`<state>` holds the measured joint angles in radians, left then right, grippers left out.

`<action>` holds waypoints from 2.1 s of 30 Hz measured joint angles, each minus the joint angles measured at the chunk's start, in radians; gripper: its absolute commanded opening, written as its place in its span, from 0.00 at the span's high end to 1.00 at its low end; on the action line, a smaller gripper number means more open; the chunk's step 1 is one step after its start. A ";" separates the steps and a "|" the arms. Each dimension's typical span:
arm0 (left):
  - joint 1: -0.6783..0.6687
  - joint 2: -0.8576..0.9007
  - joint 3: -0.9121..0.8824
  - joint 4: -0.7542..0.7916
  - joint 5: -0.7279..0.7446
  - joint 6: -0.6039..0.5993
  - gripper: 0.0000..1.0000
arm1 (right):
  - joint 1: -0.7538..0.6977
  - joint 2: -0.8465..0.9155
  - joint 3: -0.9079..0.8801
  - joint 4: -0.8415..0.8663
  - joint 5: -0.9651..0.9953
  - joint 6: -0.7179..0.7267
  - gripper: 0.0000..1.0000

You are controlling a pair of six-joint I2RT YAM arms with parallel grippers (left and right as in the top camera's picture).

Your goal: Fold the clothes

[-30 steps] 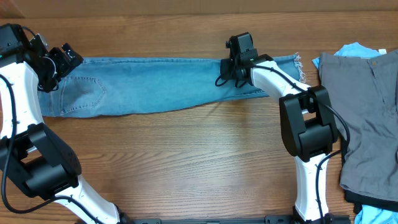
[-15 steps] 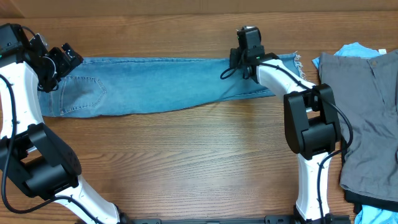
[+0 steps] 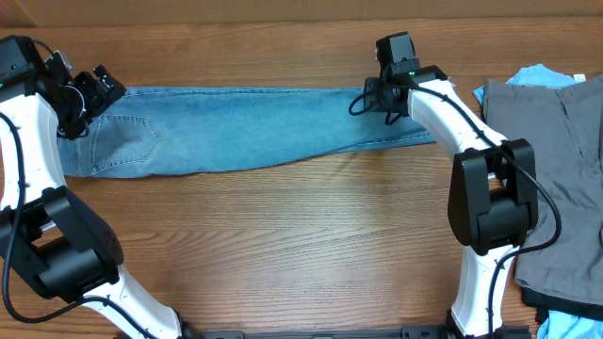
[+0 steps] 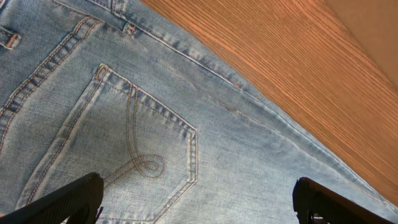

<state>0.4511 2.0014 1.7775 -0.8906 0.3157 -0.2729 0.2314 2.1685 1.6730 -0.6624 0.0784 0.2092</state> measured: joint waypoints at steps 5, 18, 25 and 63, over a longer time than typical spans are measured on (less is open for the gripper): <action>0.000 0.000 0.000 0.000 0.000 0.000 0.00 | -0.004 0.009 0.000 0.020 -0.010 0.000 0.96; 0.000 0.000 0.000 0.000 0.000 0.000 0.00 | -0.125 0.154 0.004 0.335 0.015 0.000 0.81; 0.000 0.000 0.000 0.000 0.000 0.000 0.00 | -0.194 0.166 0.190 0.134 0.032 0.000 0.80; 0.000 0.000 0.000 0.000 0.003 0.000 0.00 | -0.329 0.138 0.092 -0.369 -0.525 0.272 0.72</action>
<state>0.4511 2.0014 1.7775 -0.8902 0.3191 -0.2733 -0.0978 2.3062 1.7649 -1.0313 -0.4469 0.4812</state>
